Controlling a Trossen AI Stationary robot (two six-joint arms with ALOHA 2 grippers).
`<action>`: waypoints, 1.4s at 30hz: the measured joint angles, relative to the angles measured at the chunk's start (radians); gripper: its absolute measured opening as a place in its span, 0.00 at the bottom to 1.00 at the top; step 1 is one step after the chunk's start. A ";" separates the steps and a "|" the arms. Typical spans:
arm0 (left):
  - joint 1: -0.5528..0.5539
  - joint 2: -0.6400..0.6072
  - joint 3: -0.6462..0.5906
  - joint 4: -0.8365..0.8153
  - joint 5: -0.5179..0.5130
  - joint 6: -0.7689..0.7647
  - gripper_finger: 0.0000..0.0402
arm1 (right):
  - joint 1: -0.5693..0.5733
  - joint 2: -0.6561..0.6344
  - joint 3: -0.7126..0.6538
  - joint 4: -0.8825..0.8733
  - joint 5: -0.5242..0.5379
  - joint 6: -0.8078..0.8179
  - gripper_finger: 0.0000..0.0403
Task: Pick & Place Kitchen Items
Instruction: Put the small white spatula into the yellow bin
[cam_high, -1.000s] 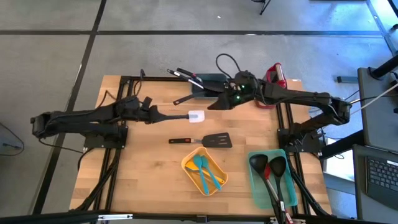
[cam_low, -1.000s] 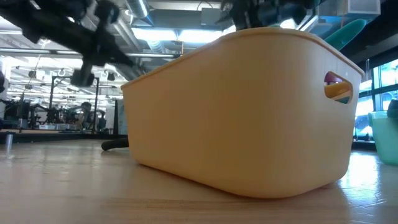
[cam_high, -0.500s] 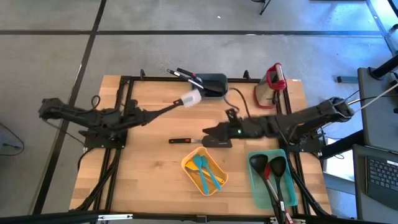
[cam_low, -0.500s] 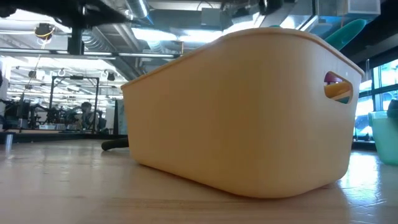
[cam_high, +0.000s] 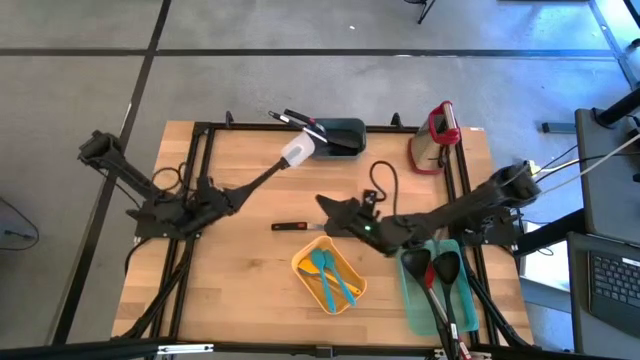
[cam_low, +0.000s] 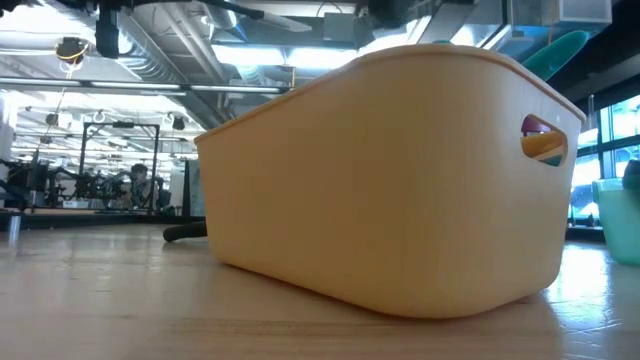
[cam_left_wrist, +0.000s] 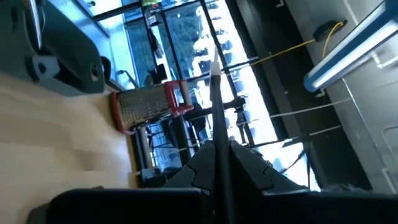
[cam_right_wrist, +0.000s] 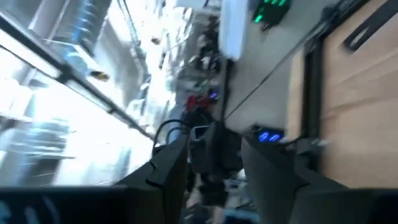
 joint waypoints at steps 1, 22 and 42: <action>-0.012 0.033 0.004 0.025 -0.014 -0.002 0.04 | -0.014 0.027 0.000 0.052 -0.030 0.000 0.39; -0.079 0.293 0.193 0.042 -0.052 0.018 0.04 | -0.120 0.210 0.210 0.036 -0.201 -0.049 0.39; -0.079 0.291 0.193 0.047 -0.031 0.008 0.04 | -0.185 0.210 0.217 0.013 -0.322 -0.049 0.07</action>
